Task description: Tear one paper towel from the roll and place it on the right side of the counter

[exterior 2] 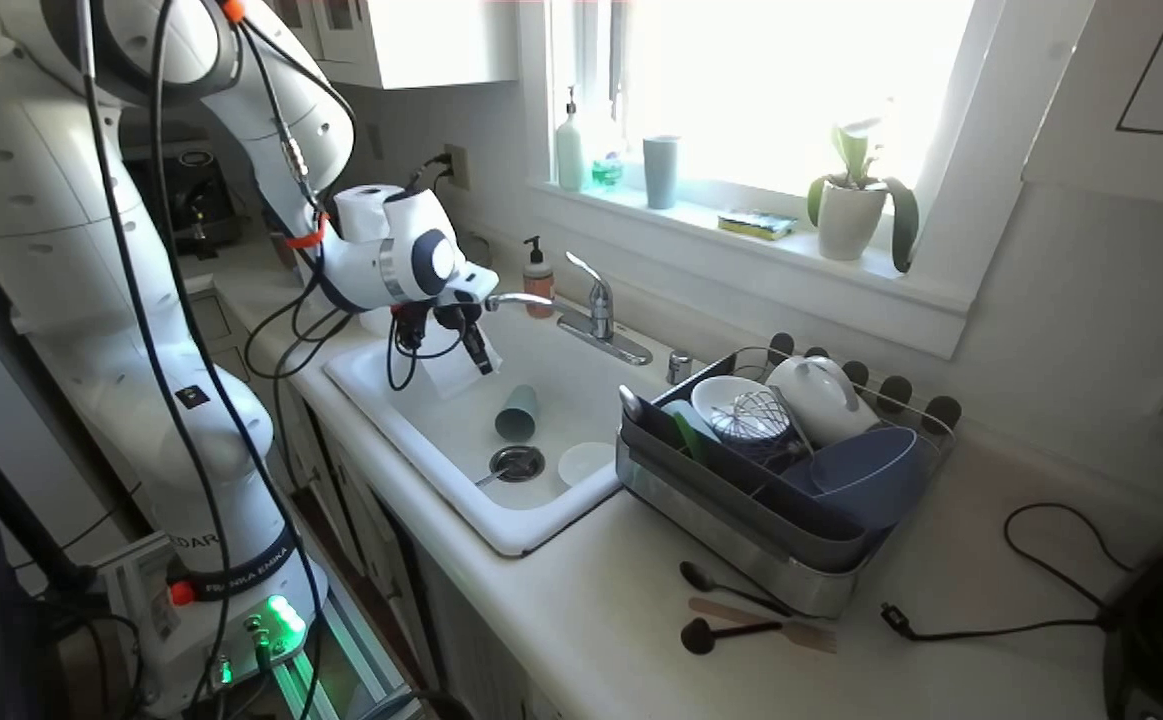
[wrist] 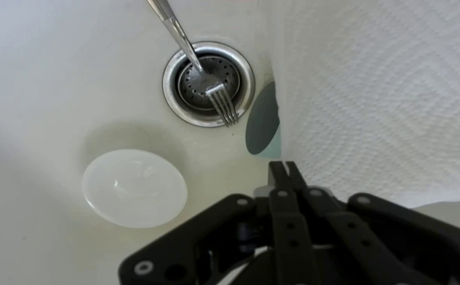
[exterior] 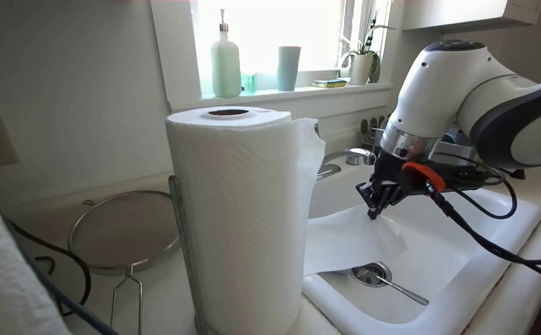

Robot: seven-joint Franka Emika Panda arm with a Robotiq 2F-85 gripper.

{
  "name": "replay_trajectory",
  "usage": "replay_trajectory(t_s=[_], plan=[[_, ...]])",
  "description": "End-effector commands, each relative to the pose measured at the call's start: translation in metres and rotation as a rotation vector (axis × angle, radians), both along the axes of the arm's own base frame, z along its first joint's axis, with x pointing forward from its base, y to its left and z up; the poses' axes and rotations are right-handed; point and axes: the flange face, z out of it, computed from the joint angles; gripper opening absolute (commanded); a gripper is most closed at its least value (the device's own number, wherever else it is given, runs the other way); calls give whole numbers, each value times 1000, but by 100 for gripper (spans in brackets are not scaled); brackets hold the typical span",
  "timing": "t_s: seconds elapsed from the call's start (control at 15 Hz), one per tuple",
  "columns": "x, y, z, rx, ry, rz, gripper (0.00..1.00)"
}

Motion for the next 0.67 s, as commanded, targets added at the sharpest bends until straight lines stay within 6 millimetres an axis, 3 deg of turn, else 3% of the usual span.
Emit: replay_trajectory(t_s=[0.0, 0.33, 0.6], plan=[[1, -22, 24, -36, 70, 14, 0], [11, -81, 54, -180, 103, 89, 0], [17, -114, 70, -242, 88, 112, 0]])
